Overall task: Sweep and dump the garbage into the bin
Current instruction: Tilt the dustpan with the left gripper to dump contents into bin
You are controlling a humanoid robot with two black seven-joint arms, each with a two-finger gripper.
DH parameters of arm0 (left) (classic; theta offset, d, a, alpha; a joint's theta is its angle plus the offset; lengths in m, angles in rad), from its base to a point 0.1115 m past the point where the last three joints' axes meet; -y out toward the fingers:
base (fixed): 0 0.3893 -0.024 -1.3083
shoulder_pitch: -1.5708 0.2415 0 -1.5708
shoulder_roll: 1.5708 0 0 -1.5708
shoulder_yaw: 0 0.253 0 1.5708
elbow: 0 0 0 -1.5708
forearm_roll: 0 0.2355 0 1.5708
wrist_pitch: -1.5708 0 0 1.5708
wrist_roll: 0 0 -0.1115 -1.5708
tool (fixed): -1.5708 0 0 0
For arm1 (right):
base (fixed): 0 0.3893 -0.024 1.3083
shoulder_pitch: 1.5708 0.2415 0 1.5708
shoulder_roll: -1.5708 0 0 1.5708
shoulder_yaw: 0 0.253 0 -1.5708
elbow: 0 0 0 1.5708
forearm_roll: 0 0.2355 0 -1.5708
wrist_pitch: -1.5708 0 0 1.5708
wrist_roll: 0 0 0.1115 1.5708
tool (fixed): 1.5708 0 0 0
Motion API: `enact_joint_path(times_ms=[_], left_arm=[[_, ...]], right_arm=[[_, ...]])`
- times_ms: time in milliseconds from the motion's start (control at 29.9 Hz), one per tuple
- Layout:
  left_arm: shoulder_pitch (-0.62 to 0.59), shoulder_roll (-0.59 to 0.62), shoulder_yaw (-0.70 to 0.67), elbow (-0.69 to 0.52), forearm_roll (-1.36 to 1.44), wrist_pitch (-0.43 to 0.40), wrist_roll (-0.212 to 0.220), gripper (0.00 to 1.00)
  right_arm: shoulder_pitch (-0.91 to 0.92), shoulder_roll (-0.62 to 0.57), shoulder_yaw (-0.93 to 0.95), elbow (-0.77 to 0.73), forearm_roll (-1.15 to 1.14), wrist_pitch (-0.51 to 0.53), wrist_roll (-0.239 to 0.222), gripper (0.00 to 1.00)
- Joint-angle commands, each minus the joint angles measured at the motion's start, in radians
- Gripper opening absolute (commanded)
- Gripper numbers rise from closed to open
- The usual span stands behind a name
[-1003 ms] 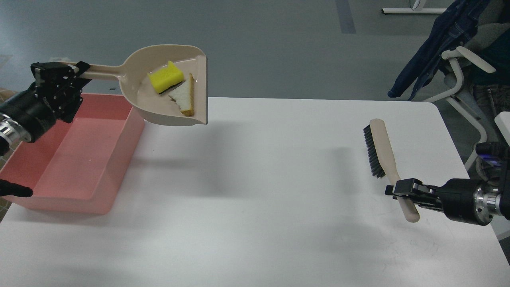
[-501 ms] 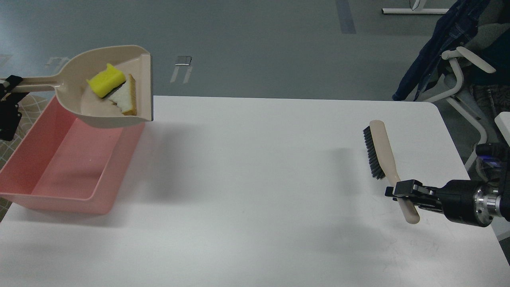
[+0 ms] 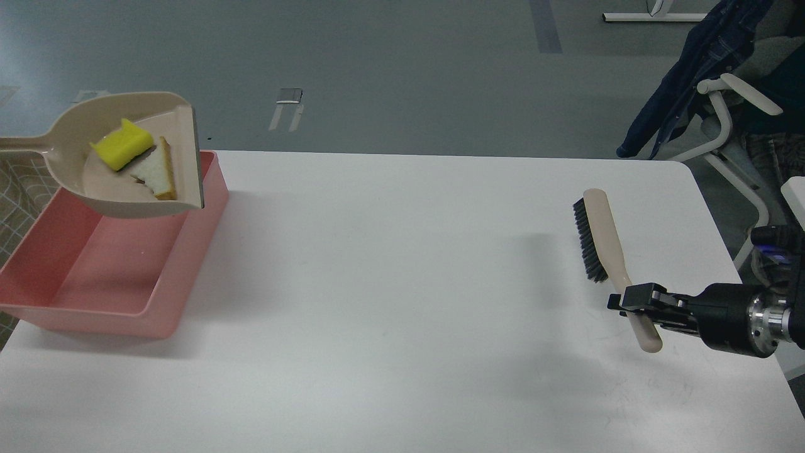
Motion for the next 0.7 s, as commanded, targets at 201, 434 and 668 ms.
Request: enact_joint_path(times_ms=[201,434,668], left_arm=[[0.018,0.017,-0.045,0.0,0.141,0.0,-0.063,0.0],[0.018,0.02,-0.086,-0.003,0.253,0.0,-0.071,0.0],[0.018,0.032,-0.112,-0.006,0.324,0.0,-0.082,0.0]], right_arm=[[-0.005,0.002,-0.001,0.0,0.0,-0.002,0.0,0.0],[-0.006,0.002,-0.001,0.001,0.0,-0.002,0.0,0.0],[-0.019,0.002,-0.003,0.003,0.0,-0.008,0.0,0.0]])
